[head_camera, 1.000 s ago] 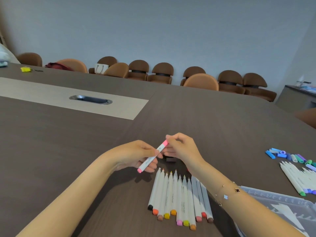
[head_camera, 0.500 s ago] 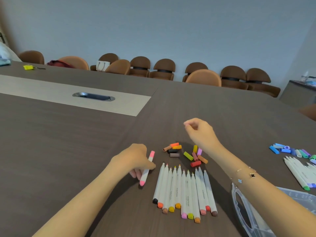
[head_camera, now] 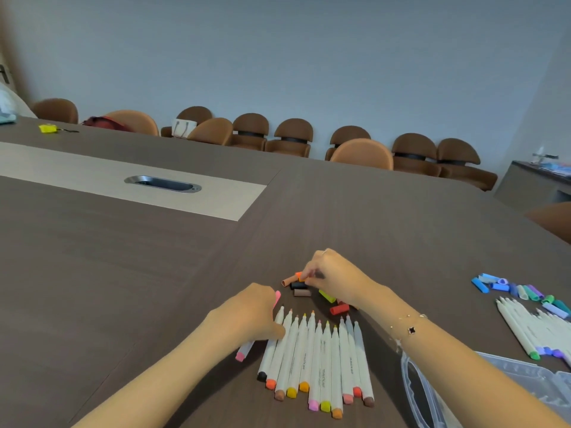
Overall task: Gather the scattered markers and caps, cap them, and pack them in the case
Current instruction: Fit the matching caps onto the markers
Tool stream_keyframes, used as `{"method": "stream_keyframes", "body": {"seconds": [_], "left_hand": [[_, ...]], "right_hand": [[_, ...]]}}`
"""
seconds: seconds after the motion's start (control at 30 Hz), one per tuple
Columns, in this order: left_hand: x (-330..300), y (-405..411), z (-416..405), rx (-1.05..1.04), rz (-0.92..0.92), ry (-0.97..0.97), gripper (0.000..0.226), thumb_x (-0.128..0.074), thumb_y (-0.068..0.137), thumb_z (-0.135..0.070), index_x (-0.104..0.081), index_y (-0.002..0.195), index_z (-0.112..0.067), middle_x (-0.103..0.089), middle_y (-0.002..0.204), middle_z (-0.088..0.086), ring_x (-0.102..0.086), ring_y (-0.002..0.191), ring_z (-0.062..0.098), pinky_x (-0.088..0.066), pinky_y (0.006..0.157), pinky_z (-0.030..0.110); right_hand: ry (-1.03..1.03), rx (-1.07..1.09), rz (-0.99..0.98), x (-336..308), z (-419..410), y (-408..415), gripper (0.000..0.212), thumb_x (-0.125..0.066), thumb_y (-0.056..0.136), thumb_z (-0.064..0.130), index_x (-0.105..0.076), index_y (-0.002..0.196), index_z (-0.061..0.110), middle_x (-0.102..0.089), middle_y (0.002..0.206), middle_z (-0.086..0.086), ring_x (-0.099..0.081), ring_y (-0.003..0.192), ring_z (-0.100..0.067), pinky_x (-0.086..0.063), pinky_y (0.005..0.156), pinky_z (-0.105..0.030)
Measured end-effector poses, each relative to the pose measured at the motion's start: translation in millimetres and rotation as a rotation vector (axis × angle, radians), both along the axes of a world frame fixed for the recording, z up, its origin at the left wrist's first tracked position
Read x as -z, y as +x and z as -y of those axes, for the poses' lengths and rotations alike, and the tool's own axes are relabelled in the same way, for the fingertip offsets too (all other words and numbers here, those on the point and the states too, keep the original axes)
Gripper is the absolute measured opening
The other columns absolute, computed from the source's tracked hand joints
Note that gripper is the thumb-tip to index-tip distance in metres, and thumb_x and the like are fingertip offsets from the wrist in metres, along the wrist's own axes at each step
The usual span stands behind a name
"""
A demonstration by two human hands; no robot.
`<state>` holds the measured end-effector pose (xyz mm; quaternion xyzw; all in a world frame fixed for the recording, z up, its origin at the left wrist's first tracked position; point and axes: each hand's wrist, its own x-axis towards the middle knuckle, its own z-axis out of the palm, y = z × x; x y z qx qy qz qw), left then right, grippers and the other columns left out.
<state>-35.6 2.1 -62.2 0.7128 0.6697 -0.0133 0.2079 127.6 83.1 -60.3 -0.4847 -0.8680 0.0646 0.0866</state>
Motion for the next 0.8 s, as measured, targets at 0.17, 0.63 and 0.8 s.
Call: {"method": "stream_keyframes", "body": {"seconds": [0.17, 0.63, 0.8], "left_hand": [[4, 7, 3, -0.007, 0.019, 0.008, 0.031, -0.062, 0.086, -0.031, -0.045, 0.064, -0.016, -0.042, 0.063, -0.003, -0.039, 0.053, 0.009, -0.037, 0.059, 0.023], [-27, -33, -14, -0.046, 0.290, -0.004, 0.035, -0.051, 0.092, -0.034, -0.068, 0.087, -0.004, -0.058, 0.076, 0.009, -0.041, 0.065, 0.019, -0.037, 0.058, 0.026], [-26, -29, -13, -0.066, 0.301, 0.048, 0.033, -0.054, 0.092, -0.035, -0.073, 0.087, -0.008, -0.070, 0.084, 0.012, -0.036, 0.047, 0.011, -0.036, 0.050, 0.021]], "right_hand": [[0.016, -0.015, 0.130, -5, -6, -8, 0.029, -0.059, 0.092, 0.025, -0.066, 0.120, 0.023, -0.052, 0.119, -0.001, -0.053, 0.104, -0.019, -0.045, 0.084, -0.026], [-0.124, -0.111, -0.338, -5, 3, 6, 0.008, -0.058, 0.092, 0.020, -0.060, 0.096, 0.027, -0.062, 0.101, 0.010, -0.057, 0.097, -0.005, -0.046, 0.086, -0.020], [-0.292, -0.083, -0.525, -9, 9, 7, 0.013, -0.059, 0.092, 0.018, -0.065, 0.096, 0.029, -0.066, 0.098, 0.015, -0.063, 0.095, 0.001, -0.049, 0.090, -0.019]]}}
